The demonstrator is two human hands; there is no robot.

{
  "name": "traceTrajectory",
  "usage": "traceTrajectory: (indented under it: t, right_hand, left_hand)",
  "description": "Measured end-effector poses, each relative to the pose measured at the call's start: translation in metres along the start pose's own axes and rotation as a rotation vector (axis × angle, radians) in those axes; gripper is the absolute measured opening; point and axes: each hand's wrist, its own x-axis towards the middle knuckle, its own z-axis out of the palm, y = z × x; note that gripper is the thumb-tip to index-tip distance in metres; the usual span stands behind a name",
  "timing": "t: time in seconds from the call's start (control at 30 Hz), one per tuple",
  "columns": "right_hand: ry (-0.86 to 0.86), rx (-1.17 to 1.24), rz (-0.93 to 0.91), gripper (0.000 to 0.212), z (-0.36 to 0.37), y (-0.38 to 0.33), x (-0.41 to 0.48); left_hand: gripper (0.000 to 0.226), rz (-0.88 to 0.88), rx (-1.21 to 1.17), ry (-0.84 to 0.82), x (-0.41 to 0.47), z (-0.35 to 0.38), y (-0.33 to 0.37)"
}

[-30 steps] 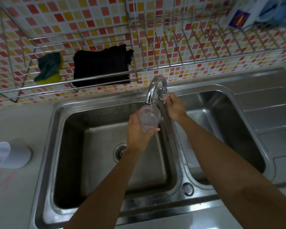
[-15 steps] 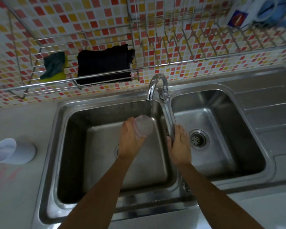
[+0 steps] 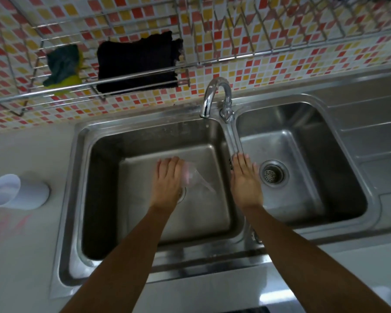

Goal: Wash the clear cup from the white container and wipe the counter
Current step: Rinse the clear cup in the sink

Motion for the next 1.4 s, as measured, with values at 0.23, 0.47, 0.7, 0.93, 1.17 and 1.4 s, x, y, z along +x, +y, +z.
traceTrajectory:
  t: [0.23, 0.47, 0.7, 0.93, 1.17, 1.4]
  right_hand:
    - [0.007, 0.016, 0.011, 0.046, 0.000, 0.000, 0.000]
    - [0.013, 0.026, 0.014, 0.046, 0.002, 0.000, 0.001]
    - [0.028, 0.015, -0.011, 0.045, 0.002, 0.000, -0.001]
    - [-0.025, -0.067, 0.027, 0.054, 0.001, -0.006, 0.000]
    - [-0.028, 0.096, -0.067, 0.050, -0.011, -0.052, -0.027]
    - [0.243, 0.532, -0.281, 0.018, -0.108, -0.192, -0.016]
  left_hand:
    - [0.089, 0.078, 0.223, -0.072, -0.004, -0.003, -0.001]
    - [0.076, 0.187, 0.306, -0.013, -0.001, -0.005, -0.009]
    - [0.102, 0.039, 0.269, -0.054, -0.012, -0.008, -0.015]
    - [0.074, -0.206, -0.024, -0.081, -0.046, -0.002, -0.026]
    - [0.071, -0.361, -0.267, 0.018, -0.079, -0.017, -0.047]
    - [0.082, -0.489, -0.410, 0.050, -0.091, -0.048, -0.081]
